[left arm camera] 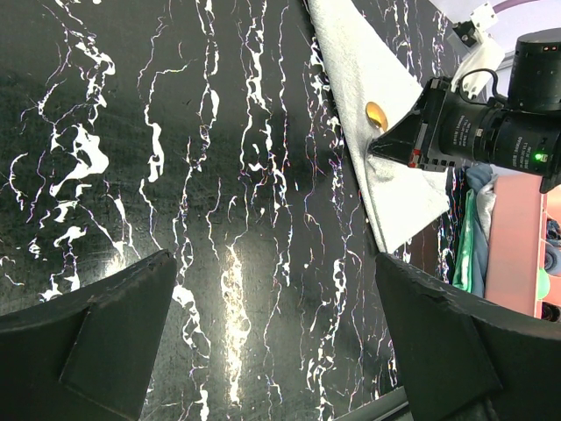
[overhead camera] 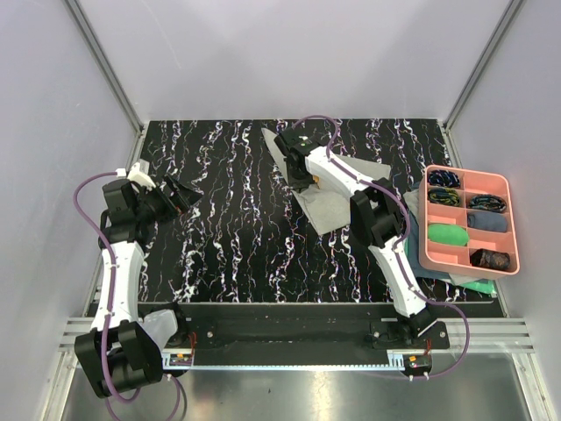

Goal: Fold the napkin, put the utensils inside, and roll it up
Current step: Fold the napkin

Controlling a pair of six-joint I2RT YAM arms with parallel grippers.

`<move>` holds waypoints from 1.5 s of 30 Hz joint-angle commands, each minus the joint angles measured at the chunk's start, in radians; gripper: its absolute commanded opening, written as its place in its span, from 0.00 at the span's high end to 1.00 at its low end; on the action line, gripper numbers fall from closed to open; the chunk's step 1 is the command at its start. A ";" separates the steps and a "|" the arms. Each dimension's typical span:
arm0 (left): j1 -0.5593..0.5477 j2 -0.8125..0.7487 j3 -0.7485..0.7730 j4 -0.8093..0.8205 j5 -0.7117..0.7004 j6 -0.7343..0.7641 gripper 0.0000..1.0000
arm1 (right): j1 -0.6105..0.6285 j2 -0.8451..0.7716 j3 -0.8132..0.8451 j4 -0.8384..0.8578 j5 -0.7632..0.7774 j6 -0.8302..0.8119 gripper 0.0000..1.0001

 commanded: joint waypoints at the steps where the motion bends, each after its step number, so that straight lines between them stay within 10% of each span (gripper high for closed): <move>1: 0.006 0.002 0.006 0.042 0.032 -0.001 0.01 | -0.005 0.003 0.053 0.019 -0.028 -0.011 1.00; 38: 0.009 0.002 0.004 0.044 0.038 -0.002 0.01 | -0.009 0.100 0.222 -0.014 -0.048 -0.021 1.00; 45: 0.009 0.000 0.003 0.045 0.038 -0.004 0.01 | -0.040 0.083 0.341 -0.041 -0.028 -0.042 0.57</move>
